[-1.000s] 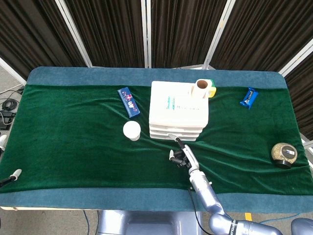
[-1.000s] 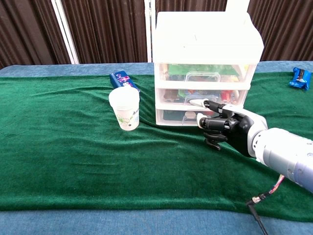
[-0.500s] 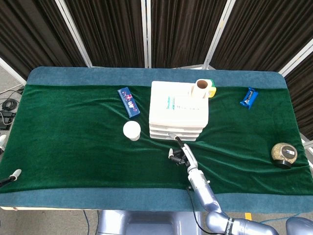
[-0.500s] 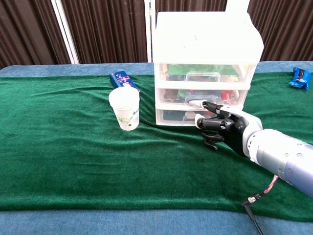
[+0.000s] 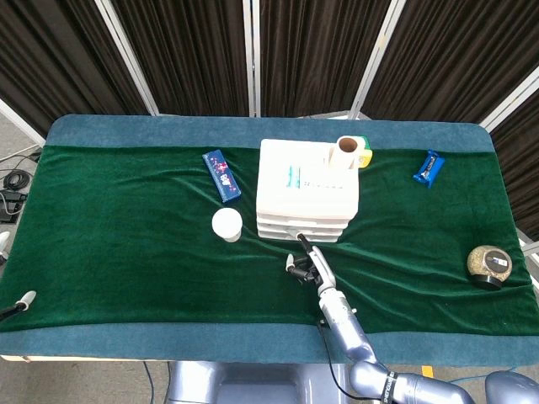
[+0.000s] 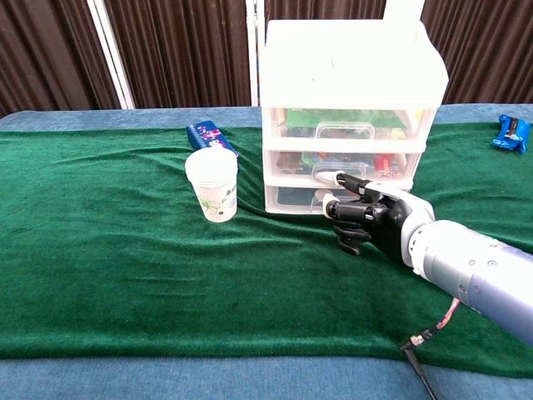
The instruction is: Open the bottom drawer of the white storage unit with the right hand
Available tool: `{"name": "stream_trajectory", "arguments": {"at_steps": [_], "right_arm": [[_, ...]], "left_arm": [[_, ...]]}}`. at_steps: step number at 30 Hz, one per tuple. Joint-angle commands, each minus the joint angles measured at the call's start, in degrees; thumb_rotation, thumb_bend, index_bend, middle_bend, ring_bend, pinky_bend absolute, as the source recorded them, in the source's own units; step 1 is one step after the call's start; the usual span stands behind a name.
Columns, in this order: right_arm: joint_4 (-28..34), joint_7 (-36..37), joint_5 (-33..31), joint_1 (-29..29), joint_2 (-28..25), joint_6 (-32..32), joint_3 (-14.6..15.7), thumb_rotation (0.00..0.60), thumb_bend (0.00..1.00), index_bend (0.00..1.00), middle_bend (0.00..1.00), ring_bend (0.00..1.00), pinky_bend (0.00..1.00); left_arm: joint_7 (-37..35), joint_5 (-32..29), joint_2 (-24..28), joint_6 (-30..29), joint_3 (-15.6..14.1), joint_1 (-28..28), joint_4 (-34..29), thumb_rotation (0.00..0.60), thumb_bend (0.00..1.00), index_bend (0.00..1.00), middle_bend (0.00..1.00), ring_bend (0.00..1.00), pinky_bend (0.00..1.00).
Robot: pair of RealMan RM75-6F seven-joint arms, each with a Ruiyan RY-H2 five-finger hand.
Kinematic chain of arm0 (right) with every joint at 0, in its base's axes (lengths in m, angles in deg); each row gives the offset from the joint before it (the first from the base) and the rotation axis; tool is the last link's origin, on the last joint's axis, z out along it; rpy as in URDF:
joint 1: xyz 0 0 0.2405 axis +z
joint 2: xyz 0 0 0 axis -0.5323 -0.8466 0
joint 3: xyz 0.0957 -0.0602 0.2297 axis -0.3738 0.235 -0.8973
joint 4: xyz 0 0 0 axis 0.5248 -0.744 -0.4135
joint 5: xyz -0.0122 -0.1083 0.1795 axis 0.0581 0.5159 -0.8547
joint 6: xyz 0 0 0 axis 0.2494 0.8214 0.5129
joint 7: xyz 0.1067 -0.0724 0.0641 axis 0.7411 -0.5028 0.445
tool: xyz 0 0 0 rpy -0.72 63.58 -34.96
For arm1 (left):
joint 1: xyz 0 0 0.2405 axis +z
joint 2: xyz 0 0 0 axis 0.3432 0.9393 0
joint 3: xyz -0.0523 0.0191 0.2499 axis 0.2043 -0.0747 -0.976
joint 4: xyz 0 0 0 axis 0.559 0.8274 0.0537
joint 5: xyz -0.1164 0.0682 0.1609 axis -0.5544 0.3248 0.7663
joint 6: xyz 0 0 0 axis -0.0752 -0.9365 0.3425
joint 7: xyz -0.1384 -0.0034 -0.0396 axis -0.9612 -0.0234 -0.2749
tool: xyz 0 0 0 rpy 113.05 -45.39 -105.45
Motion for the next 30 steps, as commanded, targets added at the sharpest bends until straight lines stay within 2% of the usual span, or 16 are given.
{"name": "stream_trajectory", "arguments": {"at_steps": [1, 8, 20, 30], "right_arm": [[0.07, 0.28, -0.18, -0.02, -0.08, -0.23, -0.21, 0.6, 0.64, 0.24, 0.97, 1.0, 0.87], [1.2, 1.1, -0.83, -0.27, -1.17, -1.33, -0.65, 0.6, 0.64, 0.32, 0.97, 1.0, 0.87], [3.23, 2.56, -0.62, -1.47, -3.08, -2.39, 0.06, 0.6, 0.64, 0.33, 0.97, 1.0, 0.87], [4.6, 5.42, 2.09, -3.31, -5.4, -3.1, 1.42, 0.6, 0.64, 0.33, 0.97, 1.0, 0.87]], "left_arm": [[-0.03, -0.02, 0.02, 0.0, 0.0, 0.01, 0.0, 0.6, 0.03, 0.0, 0.0, 0.0, 0.0], [0.07, 0.0, -0.02, 0.14, -0.05, -0.04, 0.03, 0.6, 0.03, 0.0, 0.0, 0.0, 0.0], [0.13, 0.06, -0.03, 0.07, -0.07, -0.02, 0.02, 0.6, 0.03, 0.0, 0.0, 0.0, 0.0], [0.49, 0.16, -0.11, 0.0, -0.1, 0.0, -0.1, 0.6, 0.03, 0.0, 0.0, 0.0, 0.0]]}}
